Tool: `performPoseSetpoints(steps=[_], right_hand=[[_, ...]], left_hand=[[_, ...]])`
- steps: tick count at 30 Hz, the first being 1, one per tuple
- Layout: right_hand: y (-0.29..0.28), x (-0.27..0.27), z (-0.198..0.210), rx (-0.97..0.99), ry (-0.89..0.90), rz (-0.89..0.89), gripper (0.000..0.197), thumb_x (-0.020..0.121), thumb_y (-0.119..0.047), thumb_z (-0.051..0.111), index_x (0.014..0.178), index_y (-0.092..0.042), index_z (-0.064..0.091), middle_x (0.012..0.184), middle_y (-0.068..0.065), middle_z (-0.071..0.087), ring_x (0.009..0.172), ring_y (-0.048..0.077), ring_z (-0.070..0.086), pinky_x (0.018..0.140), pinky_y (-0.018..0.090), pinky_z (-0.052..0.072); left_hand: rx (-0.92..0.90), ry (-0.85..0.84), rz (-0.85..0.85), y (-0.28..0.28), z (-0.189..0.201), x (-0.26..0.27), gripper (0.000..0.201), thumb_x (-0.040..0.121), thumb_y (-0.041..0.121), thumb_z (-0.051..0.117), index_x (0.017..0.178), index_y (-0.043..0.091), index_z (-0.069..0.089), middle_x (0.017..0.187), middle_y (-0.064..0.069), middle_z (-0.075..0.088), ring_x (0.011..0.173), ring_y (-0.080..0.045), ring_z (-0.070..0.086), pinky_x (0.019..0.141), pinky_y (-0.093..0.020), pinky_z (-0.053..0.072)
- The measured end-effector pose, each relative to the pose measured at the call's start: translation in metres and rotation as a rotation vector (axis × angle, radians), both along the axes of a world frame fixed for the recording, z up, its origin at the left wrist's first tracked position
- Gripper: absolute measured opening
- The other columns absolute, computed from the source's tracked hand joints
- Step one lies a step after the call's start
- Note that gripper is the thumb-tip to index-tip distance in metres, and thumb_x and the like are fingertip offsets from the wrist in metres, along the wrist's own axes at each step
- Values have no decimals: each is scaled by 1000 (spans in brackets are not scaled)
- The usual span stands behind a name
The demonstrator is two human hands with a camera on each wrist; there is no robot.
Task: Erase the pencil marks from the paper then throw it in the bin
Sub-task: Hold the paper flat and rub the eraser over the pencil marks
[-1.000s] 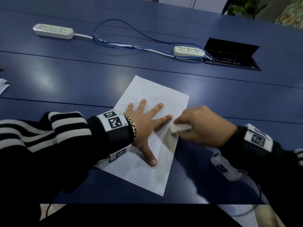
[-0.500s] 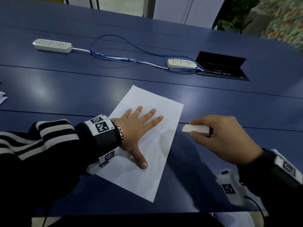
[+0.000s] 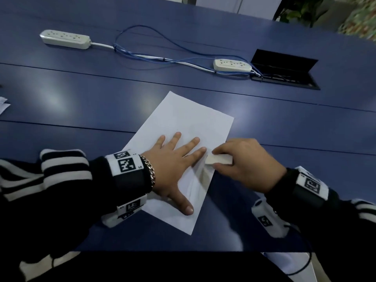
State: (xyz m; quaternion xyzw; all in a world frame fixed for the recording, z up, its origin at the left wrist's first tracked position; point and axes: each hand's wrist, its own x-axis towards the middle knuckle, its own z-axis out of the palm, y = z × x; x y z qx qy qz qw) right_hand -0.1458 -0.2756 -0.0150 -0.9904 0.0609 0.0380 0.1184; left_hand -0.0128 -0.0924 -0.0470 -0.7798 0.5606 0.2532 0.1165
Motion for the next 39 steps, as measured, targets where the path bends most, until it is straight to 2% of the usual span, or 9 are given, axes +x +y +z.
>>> performPoseSetpoints(steps=[6, 10, 16, 20, 25, 27, 31, 35, 39], right_hand=[[24, -12, 6, 42, 181, 183, 35, 84, -51, 50, 98, -28, 73, 87, -3, 64, 79, 18, 63, 73, 36, 53], [-1, 15, 5, -62, 83, 26, 54, 79, -59, 40, 102, -23, 73, 88, 1, 65, 85, 25, 64, 75, 41, 54], [32, -14, 8, -9, 214, 199, 38, 87, -51, 46, 96, -24, 70, 87, -2, 60, 76, 23, 62, 68, 39, 54], [2, 18, 8, -91, 119, 20, 54, 81, -57, 36, 100, -22, 72, 87, 1, 62, 84, 27, 63, 73, 41, 53], [39, -16, 9, -31, 242, 166, 40, 85, -46, 39, 95, -21, 70, 88, -1, 60, 77, 23, 61, 70, 38, 53], [23, -3, 12, -43, 268, 135, 47, 82, -53, 36, 95, -23, 70, 89, -1, 63, 80, 23, 62, 73, 38, 53], [-2, 16, 6, -145, 144, 21, 59, 77, -59, 28, 96, -23, 69, 87, -1, 63, 85, 25, 61, 75, 40, 52], [12, -2, 8, -86, 140, 57, 46, 83, -56, 42, 94, -22, 71, 81, -3, 66, 77, 17, 60, 73, 36, 51], [-16, -6, 26, 3, -38, -160, 27, 88, -41, 66, 110, -28, 74, 92, -9, 75, 80, 12, 64, 76, 25, 48]], left_hand=[[27, -4, 18, -3, -2, 0, 159, 51, 102, 64, 157, 37, -36, 165, 10, -43, 156, -39, -31, 125, -68, -7], [35, -4, 28, -3, -1, 0, 160, 51, 102, 64, 156, 38, -37, 166, 14, -41, 156, -36, -32, 125, -68, -7], [33, -8, 25, -4, -1, -1, 163, 49, 102, 64, 158, 34, -36, 166, 12, -41, 156, -38, -31, 125, -68, -7], [42, 0, 33, -4, 1, -2, 161, 50, 101, 65, 157, 36, -37, 166, 13, -41, 157, -37, -30, 125, -68, -7], [40, -8, 35, -5, -1, -2, 163, 49, 101, 67, 157, 35, -36, 165, 12, -42, 156, -38, -31, 125, -69, -7], [34, 4, 43, -5, 0, -2, 163, 49, 100, 68, 158, 36, -35, 166, 13, -42, 156, -37, -31, 125, -68, -8], [45, -3, 44, -5, 1, -3, 166, 46, 101, 68, 157, 36, -37, 165, 14, -42, 156, -37, -31, 125, -69, -8], [35, -6, 33, -5, 0, 0, 165, 48, 101, 67, 157, 35, -37, 164, 14, -43, 156, -36, -32, 125, -66, -11], [-8, -30, -10, -3, 1, 11, 160, 51, 104, 61, 159, 34, -35, 165, 10, -42, 154, -33, -36, 125, -61, -15]])
